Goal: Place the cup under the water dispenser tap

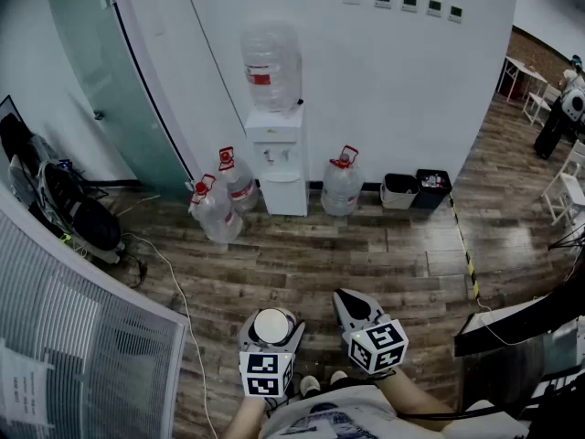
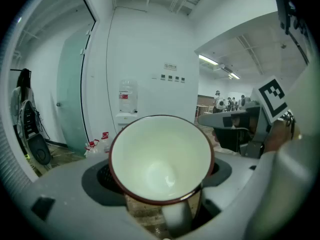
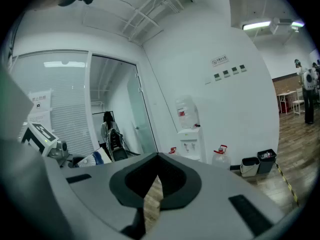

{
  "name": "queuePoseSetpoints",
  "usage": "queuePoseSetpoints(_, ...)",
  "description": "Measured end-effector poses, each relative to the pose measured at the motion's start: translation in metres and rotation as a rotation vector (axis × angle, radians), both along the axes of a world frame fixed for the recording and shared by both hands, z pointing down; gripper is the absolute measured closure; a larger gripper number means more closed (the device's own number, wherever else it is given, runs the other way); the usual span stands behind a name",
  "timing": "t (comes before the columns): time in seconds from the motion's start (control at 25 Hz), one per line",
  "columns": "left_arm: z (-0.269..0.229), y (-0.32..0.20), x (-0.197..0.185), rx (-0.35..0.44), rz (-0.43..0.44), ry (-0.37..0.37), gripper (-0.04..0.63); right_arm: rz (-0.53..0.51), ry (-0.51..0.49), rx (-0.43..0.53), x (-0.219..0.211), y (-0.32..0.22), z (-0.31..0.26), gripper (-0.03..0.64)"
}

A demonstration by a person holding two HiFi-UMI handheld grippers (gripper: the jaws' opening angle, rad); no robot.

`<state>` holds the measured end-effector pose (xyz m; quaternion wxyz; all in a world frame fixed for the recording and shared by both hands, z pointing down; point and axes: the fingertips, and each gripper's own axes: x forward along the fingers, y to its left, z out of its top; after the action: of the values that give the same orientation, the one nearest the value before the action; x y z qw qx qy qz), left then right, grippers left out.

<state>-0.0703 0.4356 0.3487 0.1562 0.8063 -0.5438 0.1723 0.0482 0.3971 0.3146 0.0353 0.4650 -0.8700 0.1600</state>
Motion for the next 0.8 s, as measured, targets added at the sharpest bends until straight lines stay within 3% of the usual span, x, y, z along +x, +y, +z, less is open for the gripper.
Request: queuePoseSetpoints(0.8, -0.023, -0.004, 0.053, 0.038, -0.026, 0.001, 0.150, -0.024, -0.011, 0.062, 0.047, 0.012, -0.023, 0.597)
